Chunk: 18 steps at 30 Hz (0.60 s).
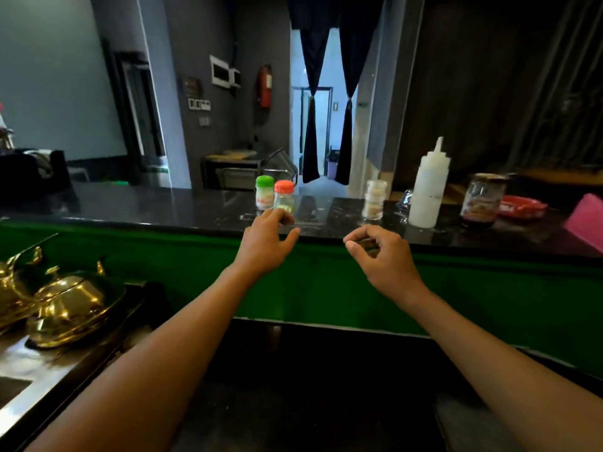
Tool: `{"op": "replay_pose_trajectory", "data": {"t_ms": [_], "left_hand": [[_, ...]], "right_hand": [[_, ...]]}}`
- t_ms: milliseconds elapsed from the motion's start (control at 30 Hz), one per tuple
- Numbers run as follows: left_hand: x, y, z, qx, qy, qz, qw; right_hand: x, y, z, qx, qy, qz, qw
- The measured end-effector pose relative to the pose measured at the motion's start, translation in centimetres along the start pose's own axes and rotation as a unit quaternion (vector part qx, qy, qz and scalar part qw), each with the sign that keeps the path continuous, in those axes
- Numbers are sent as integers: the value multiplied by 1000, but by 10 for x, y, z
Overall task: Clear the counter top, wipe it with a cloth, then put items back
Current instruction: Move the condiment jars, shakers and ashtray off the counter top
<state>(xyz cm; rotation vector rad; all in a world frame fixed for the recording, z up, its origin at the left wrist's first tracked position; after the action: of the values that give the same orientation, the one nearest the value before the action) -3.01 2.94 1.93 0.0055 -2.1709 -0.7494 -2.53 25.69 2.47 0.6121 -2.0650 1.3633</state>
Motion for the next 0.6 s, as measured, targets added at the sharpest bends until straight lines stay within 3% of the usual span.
{"op": "replay_pose_trajectory", "data": {"t_ms": [167, 433, 600], "left_hand": [[3, -11, 21, 184, -115, 23, 976], [-9, -21, 27, 213, -63, 84, 971], [-8, -25, 23, 215, -92, 118, 965]], "right_hand": [[9, 25, -22, -32, 0, 17, 999], [47, 26, 29, -34, -27, -2, 999], [94, 4, 103, -66, -47, -38, 996]]}}
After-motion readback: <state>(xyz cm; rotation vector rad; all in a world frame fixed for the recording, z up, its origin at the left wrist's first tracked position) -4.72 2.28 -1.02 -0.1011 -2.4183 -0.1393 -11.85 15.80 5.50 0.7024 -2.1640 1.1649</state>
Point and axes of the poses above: each hand's wrist, its own x-axis towards the middle knuckle, its own z-axis out of the palm, y = z × x, the point moved 4 cm from there along x, towards the middle knuckle, and after that the axes turned 12 degrees about y, right-handed, at the moved point
